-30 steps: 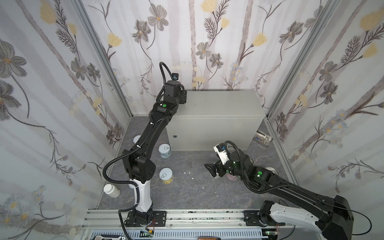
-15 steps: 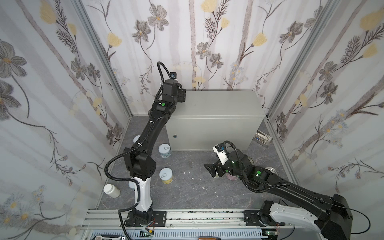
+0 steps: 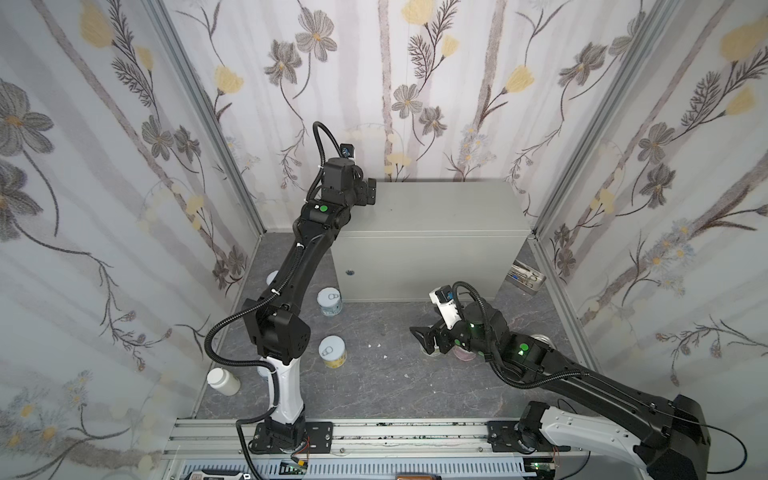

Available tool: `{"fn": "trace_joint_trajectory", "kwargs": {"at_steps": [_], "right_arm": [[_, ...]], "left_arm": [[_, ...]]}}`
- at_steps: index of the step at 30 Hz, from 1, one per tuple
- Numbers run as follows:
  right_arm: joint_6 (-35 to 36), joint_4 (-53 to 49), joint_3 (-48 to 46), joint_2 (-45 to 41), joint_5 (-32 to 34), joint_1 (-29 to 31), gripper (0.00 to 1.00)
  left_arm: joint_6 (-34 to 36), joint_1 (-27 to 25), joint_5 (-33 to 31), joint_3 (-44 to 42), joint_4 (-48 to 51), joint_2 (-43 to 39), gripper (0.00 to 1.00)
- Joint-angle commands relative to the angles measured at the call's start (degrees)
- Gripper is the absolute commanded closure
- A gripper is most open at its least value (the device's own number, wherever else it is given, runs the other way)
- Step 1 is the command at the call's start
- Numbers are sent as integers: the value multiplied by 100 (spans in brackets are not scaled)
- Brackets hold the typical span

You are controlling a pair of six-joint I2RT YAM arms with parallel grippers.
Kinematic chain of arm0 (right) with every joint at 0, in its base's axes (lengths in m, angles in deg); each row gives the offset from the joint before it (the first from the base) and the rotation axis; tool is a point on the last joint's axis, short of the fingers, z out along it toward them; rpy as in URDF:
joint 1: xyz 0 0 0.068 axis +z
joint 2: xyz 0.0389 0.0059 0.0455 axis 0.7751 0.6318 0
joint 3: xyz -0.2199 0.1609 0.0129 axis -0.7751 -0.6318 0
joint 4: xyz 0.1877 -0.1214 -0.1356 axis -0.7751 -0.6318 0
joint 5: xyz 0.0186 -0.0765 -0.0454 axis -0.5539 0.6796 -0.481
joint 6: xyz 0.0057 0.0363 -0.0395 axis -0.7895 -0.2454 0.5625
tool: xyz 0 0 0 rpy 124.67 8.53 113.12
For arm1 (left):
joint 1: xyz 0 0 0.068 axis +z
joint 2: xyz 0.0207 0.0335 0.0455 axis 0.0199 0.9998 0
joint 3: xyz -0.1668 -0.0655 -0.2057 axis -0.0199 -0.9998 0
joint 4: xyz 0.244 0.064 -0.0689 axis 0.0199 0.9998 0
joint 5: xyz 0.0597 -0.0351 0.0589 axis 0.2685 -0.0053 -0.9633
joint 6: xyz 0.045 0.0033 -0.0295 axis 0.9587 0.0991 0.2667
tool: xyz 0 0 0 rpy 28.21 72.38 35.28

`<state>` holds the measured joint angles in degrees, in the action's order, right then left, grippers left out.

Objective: Place and organize the canned foods onto the counter
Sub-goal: 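Withdraw the left arm from the cabinet top down toward the cans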

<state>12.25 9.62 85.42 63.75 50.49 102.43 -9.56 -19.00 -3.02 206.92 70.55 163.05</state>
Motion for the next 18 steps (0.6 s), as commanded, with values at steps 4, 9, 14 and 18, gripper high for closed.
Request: {"fn": "trace_joint_trajectory", "kwargs": {"at_steps": [4,9,14,18], "right_arm": [[-32,-63,17,-378,189,-5,0],[-161,-199,12,-742,165,-53,0],[-313,-322,51,-1219,107,-139,0],[-426,-472,74,-1603,-33,-320,0]], "left_arm": [[-49,1,204,21,148,-537,0],[-116,-21,524,-392,293,-1275,0],[-174,-223,758,-1306,342,-2274,0],[-24,-828,283,-2294,348,-3135,0]]}}
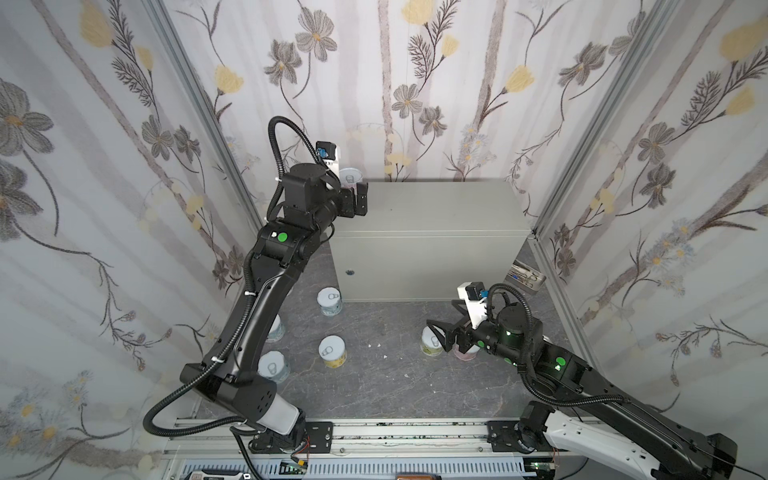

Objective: Place and organize the canned foods onto the counter
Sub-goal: 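Withdraw the left arm from the cabinet top down toward the cans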

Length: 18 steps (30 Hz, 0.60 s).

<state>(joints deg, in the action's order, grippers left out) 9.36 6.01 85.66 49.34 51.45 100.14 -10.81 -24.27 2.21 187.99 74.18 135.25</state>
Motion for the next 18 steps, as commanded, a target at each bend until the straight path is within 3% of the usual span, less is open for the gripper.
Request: {"fn": "trace_joint_trajectory", "kwargs": {"at_steps": [1,7,18], "right_arm": [[-160,-139,30,-240,-221,-177,0],[-414,-194,-160,-688,-972,-926,0],[-708,-145,-801,-1443,-958,-1246,0]], "left_arm": [[169,-521,-414,-676,-15,-546,0],[-160,-1440,-723,-2125,-45,-1480,0],[-628,-2824,-1026,-4362,-612,-2275,0]]}}
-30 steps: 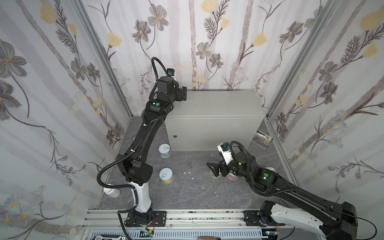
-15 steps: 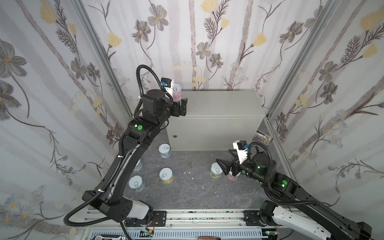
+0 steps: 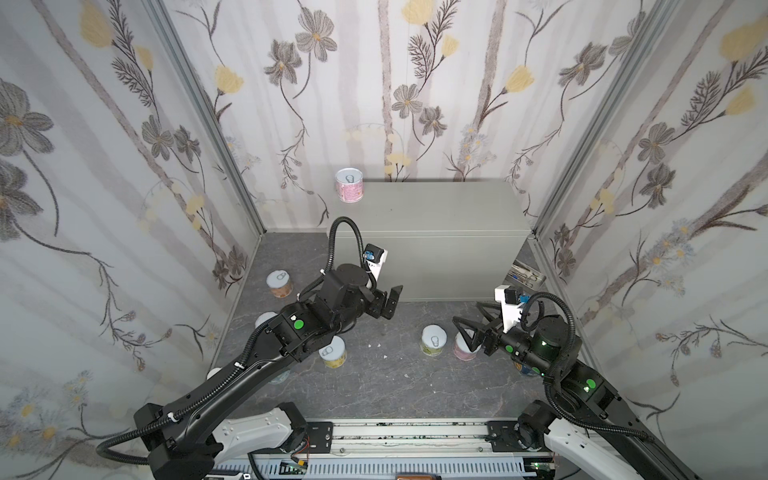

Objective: Place and organize the canned foods onto the counter
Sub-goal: 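Withdraw the left arm from the cabinet top down toward the cans, then move the left gripper over the green-labelled can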

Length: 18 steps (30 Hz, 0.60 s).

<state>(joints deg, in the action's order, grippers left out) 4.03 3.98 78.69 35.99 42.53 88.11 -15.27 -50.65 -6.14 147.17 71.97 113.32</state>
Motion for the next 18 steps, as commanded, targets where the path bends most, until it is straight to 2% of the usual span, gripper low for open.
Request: {"fn": "trace_joint_trajectory", "kwargs": {"at_steps": [1,5,10,18], "right_arm": [[-214,82,-173,-199,-62,-73,0],[-277,93,-306,-485,-13,-208,0],[-287,122,-423,-653,-238,-625,0],[-331,522,-570,-529,-890,-1209,0]], "left_arm": [[-184,-301,-223,-491,-483,-130,0],[-266,-553,-99,-1259,-1044,-312,0],[-368,-949,-128,-2354,-2222,-322,0],[-278,-1008,156,-3432,-3985,150,0]]}}
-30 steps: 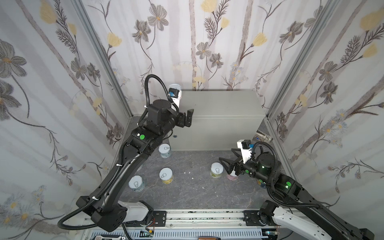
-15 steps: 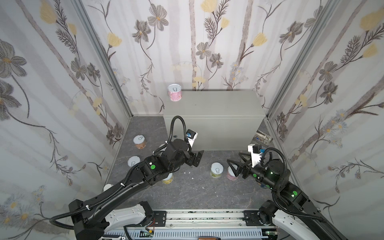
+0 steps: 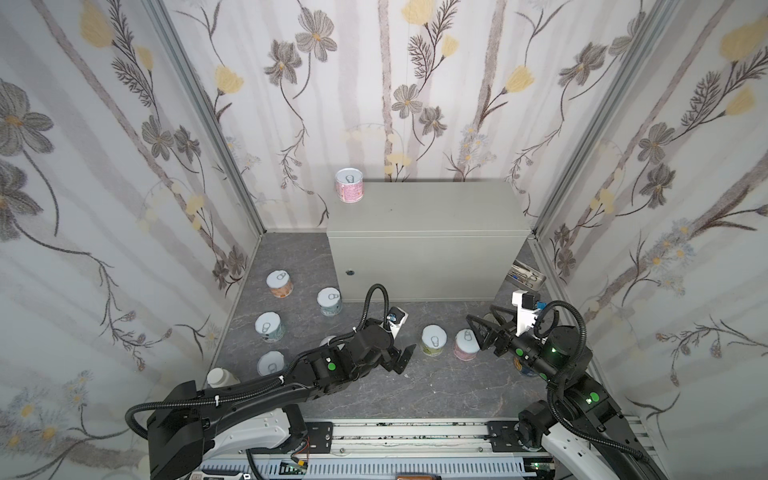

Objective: Place and organize the canned foods onto the counter
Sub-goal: 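Move the left gripper over the green-labelled can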

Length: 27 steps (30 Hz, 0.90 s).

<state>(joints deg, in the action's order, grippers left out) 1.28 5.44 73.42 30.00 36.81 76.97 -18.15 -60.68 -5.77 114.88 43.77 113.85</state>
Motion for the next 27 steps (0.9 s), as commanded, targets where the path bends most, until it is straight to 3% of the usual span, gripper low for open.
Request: {"fn": "trace_joint_trajectory", "kwargs": {"at_steps": [1,12,27], "right_arm": [[-63,456,-63,111,-385,-143,0],[-209,1055,241,232,-576,-202,0],[100,1285,571,549,-551,-278,0]], "left_arm": [[63,-5,200,-344,-1439,166,0],[186,78,753,-855,-3575,1856,0],[99,482,1511,-405,-5727,4177,0]]}}
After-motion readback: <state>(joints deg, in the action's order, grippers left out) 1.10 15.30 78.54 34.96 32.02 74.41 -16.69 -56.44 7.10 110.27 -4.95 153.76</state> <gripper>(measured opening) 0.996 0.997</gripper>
